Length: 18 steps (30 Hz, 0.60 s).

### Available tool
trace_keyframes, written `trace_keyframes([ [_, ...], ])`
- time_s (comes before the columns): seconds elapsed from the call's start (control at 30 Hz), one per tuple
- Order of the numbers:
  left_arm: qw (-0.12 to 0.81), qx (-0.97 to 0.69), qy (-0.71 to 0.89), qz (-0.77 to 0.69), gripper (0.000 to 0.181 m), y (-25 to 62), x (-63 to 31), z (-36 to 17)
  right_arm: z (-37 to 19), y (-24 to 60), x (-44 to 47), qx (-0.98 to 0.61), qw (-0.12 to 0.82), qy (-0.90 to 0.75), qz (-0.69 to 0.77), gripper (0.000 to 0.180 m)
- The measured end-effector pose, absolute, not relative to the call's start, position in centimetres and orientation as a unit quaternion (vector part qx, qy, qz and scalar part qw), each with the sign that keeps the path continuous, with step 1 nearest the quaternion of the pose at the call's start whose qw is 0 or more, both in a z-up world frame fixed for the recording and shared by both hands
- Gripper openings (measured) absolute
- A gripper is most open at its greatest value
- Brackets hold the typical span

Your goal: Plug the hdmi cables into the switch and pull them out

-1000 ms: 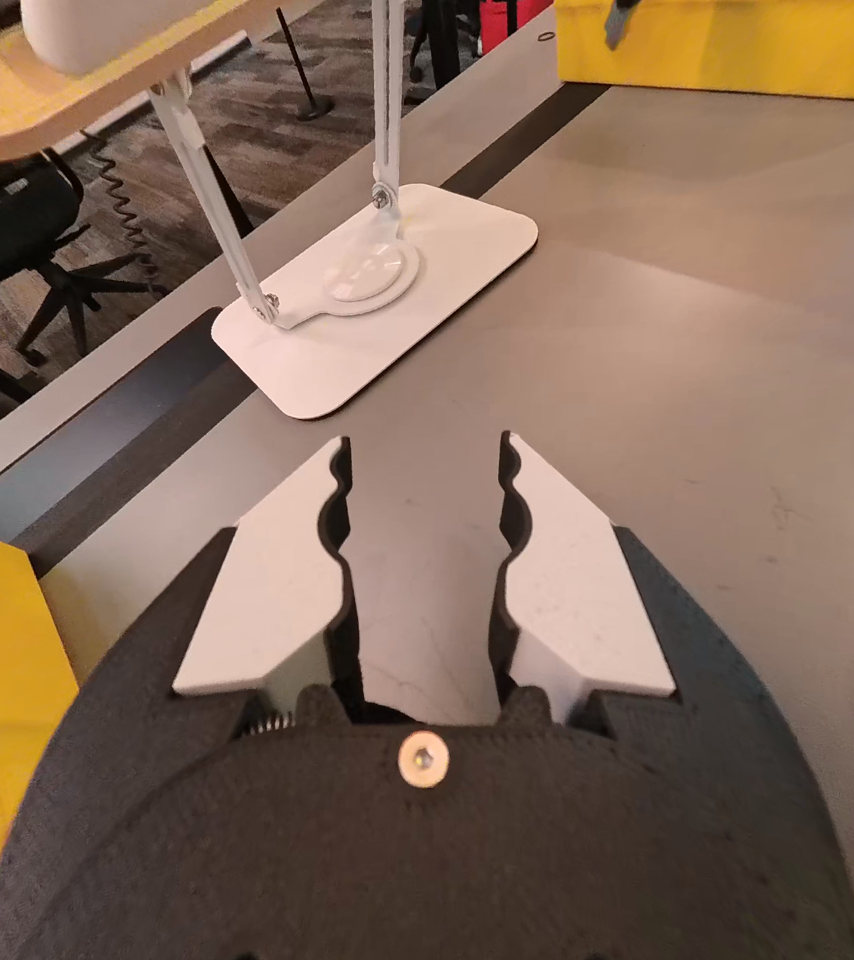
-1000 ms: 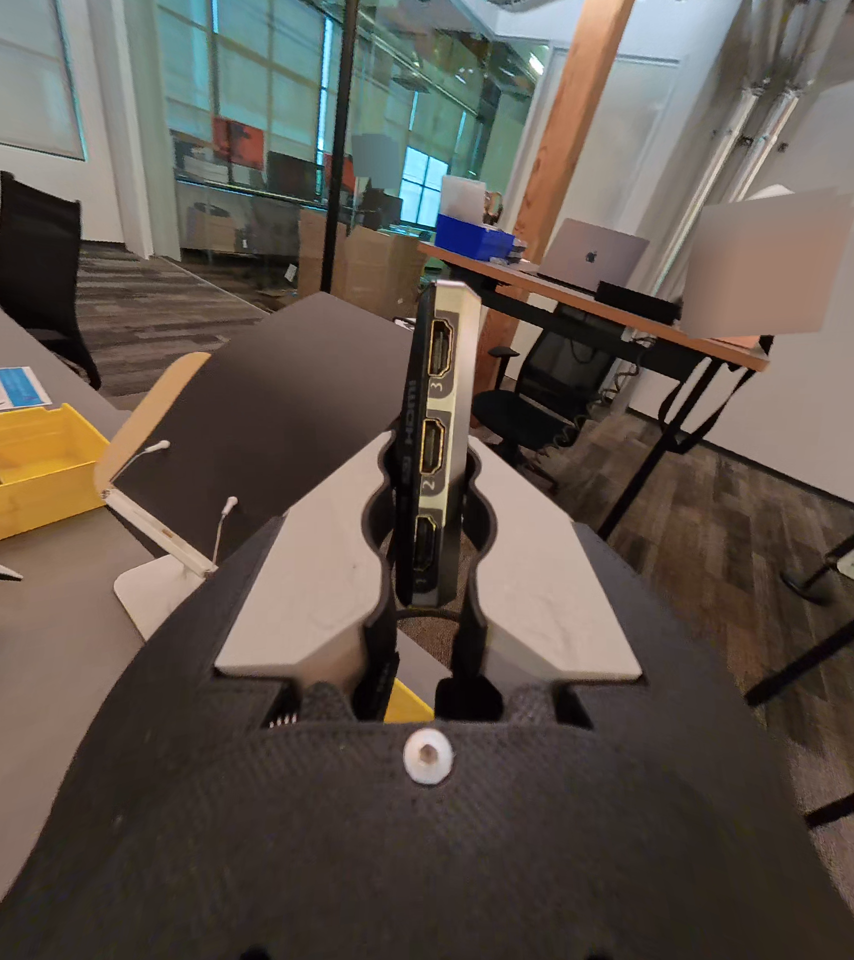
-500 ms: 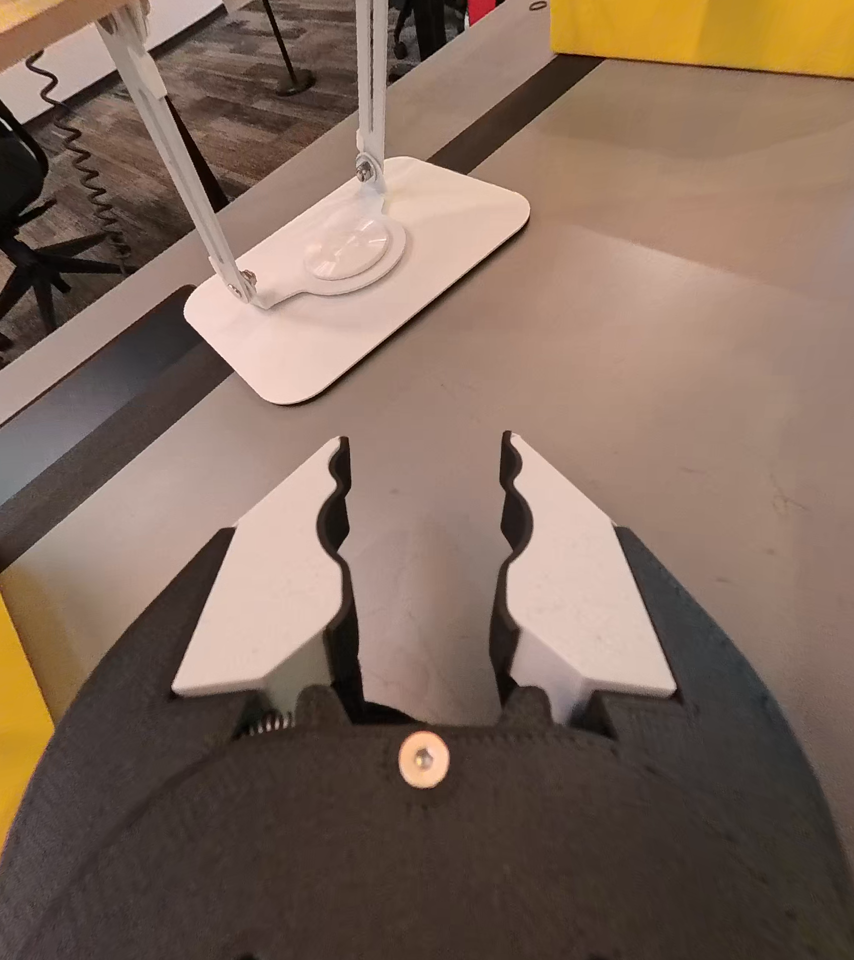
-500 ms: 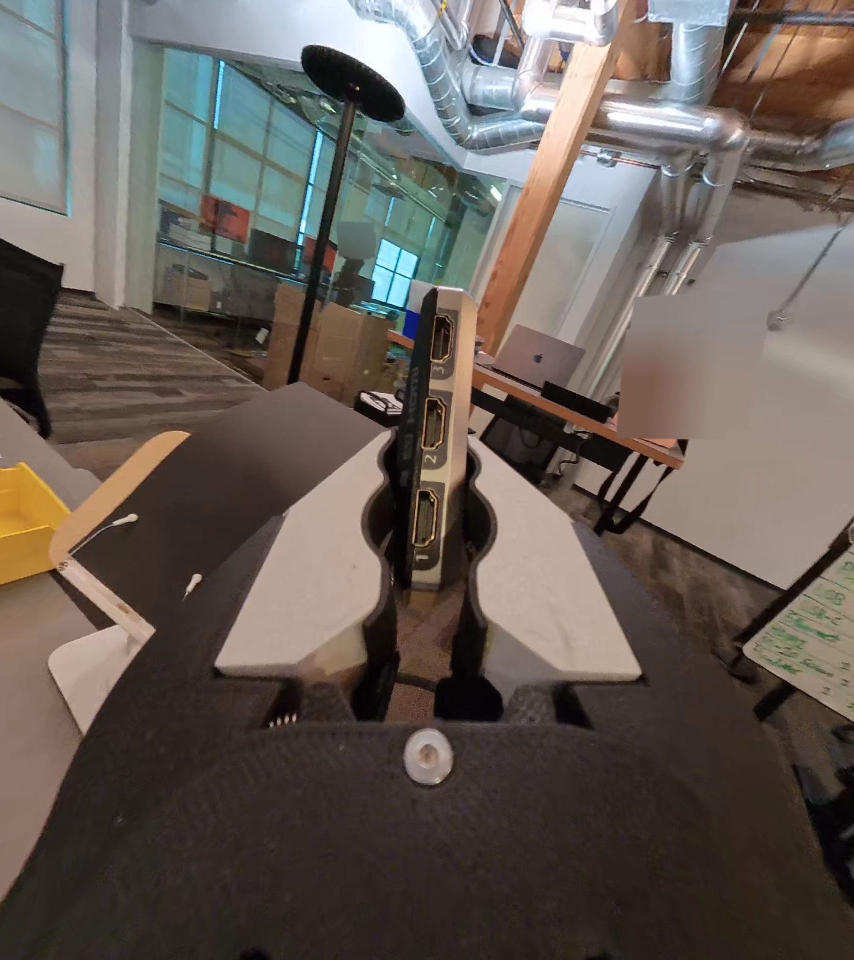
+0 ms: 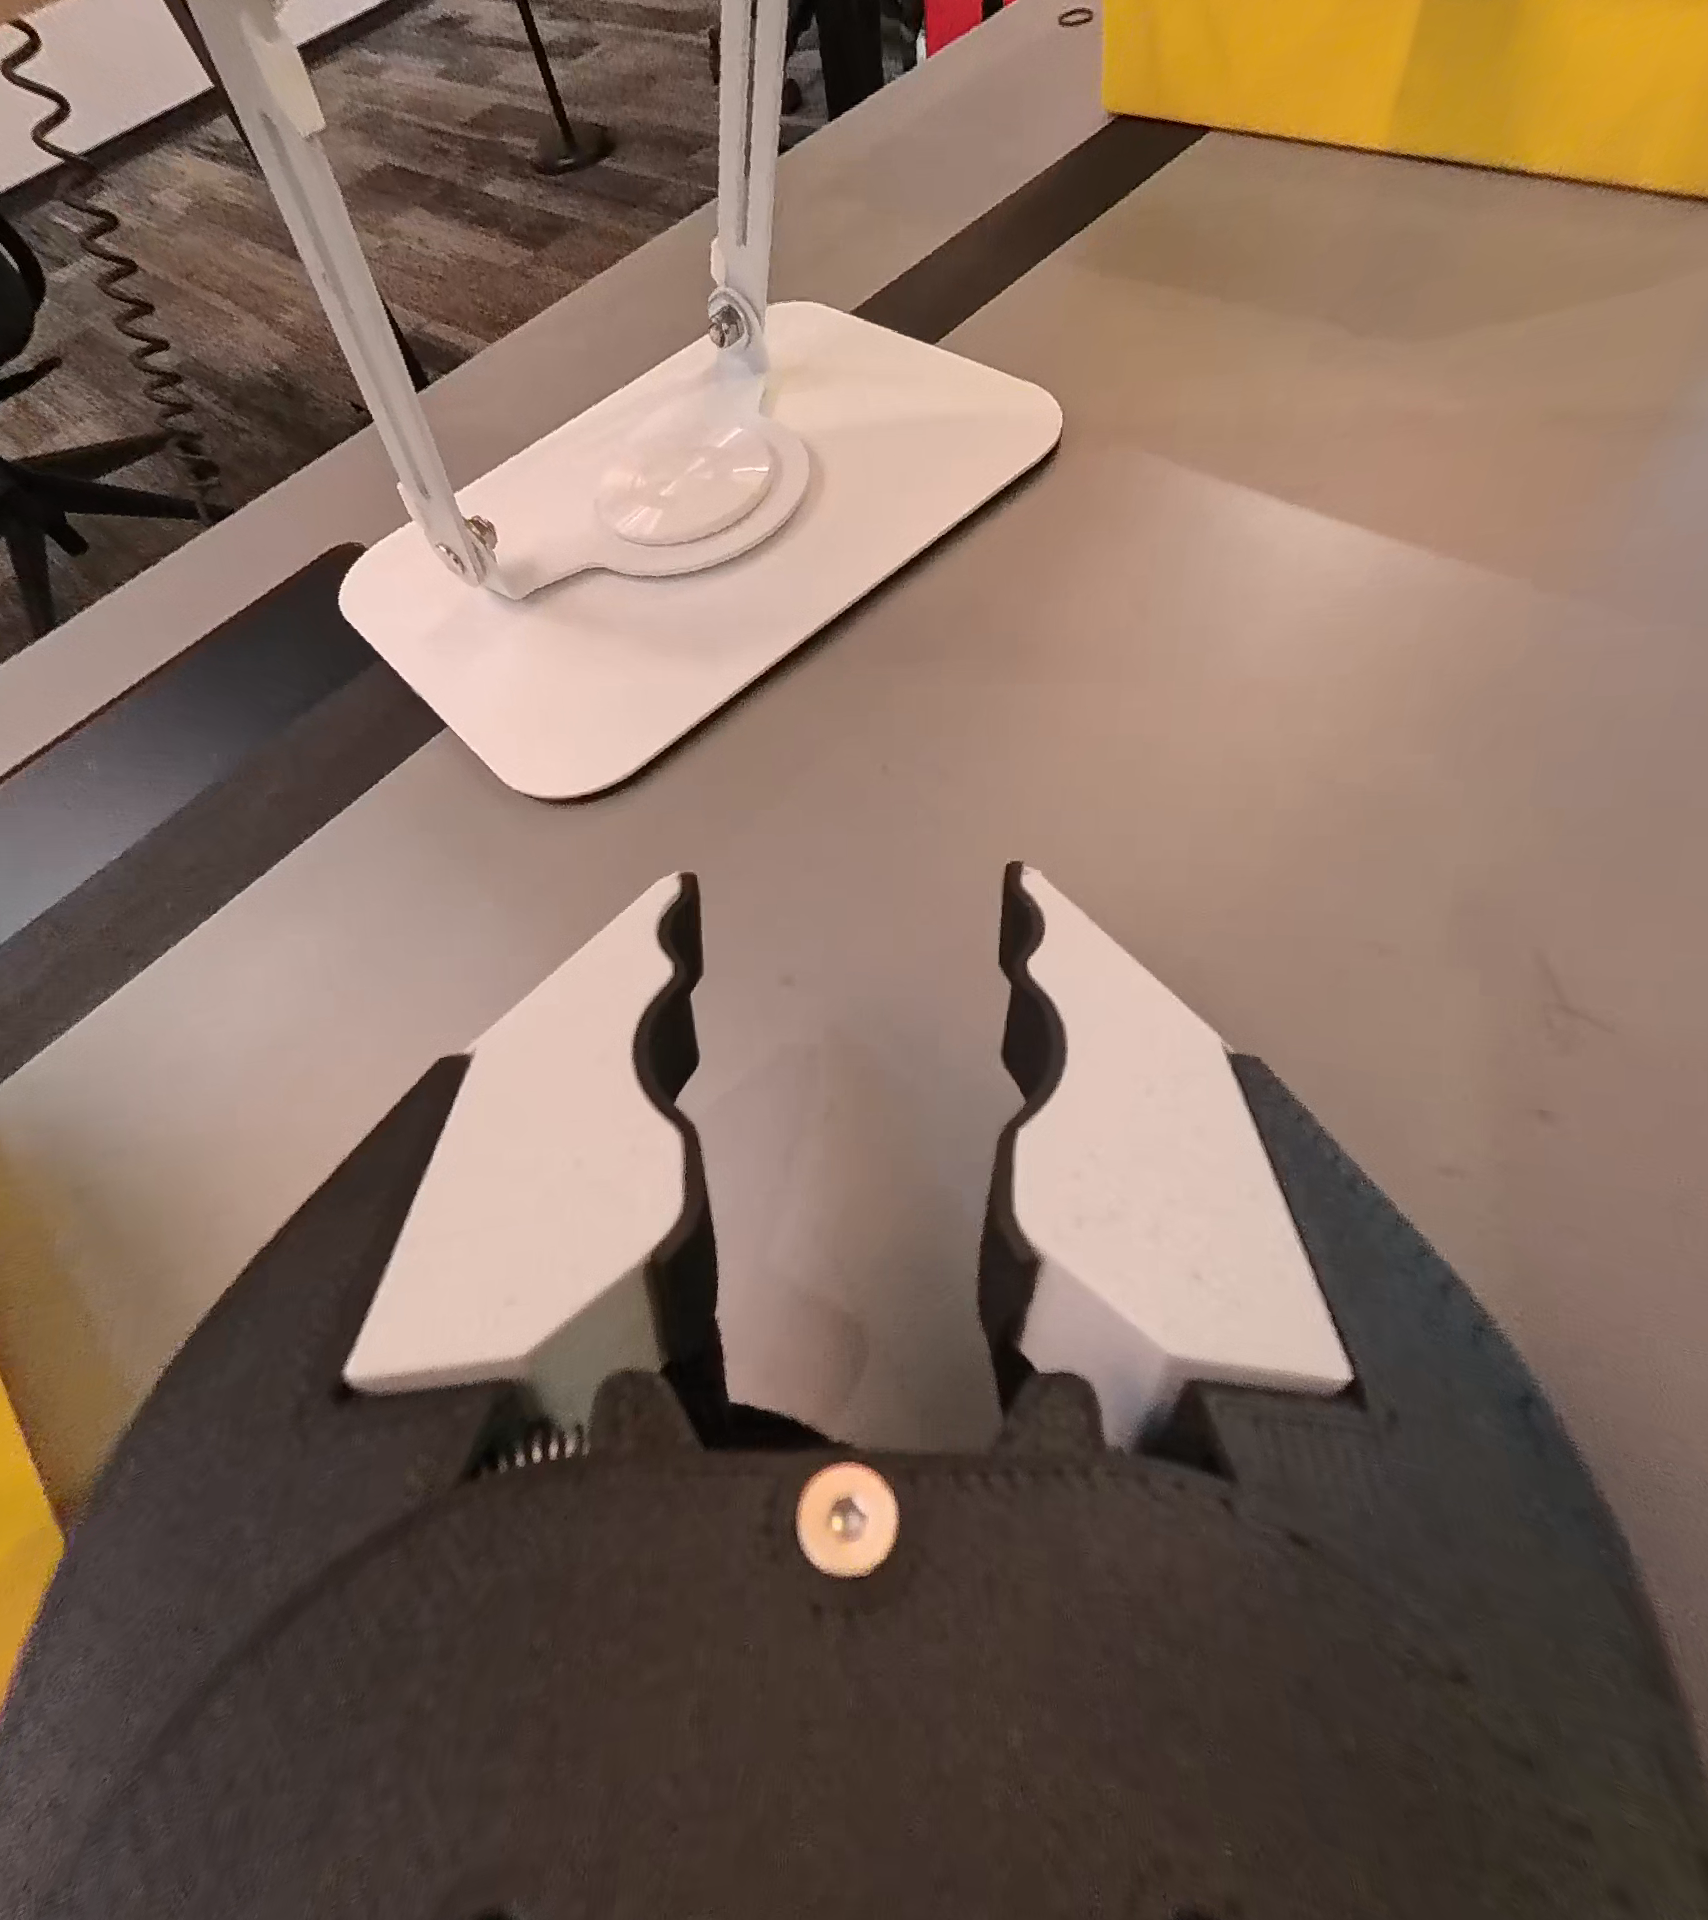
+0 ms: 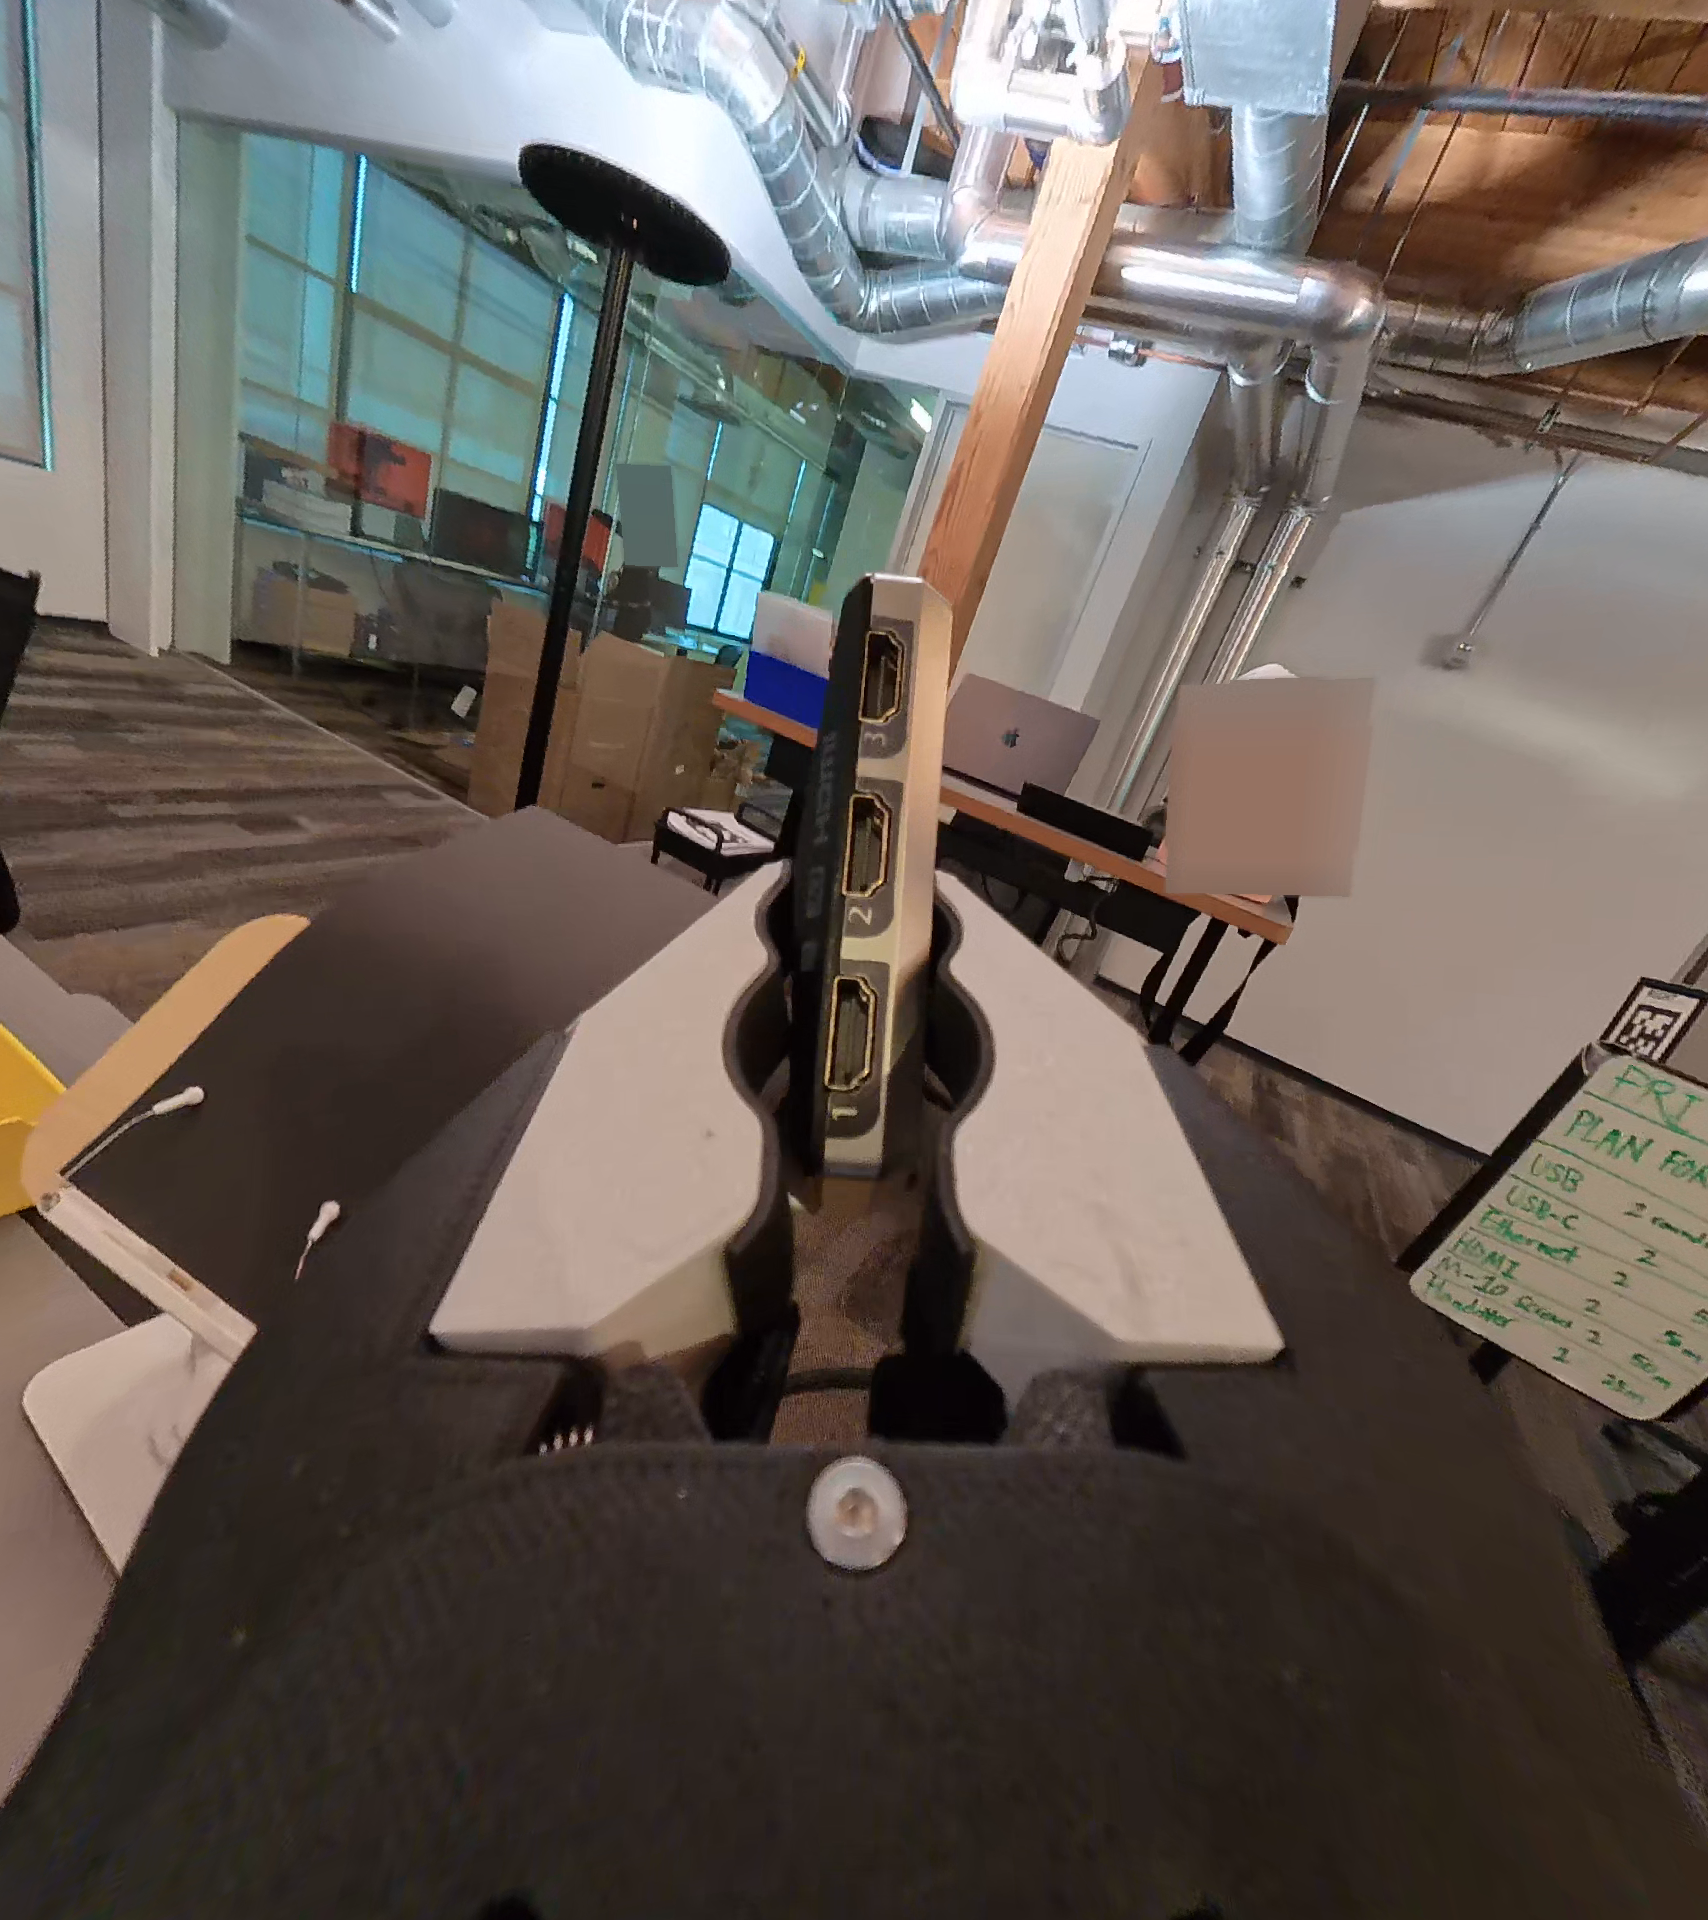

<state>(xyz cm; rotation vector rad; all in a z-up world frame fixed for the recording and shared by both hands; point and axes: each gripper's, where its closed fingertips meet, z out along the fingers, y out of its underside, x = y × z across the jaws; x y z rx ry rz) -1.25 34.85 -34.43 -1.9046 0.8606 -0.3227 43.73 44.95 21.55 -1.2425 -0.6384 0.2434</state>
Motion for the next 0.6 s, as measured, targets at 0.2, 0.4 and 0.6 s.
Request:
trace_keyframes([
  [0.2,0.487,-0.783,0.365,-0.129,0.056,34.5,-1.1,-34.6,16.3,47.3,43.2,-0.611,0.726,-0.294,0.112,0.02],
  [0.4,0.49,-0.784,0.356,-0.133,0.056,34.5,-1.5,-34.4,8.8,49.8,42.5,-0.654,0.684,-0.289,0.145,0.02],
  [0.6,0.484,-0.786,0.362,-0.13,0.056,34.5,-1.4,-35.0,2.2,51.2,41.9,-0.689,0.643,-0.286,0.172,0.02],
])
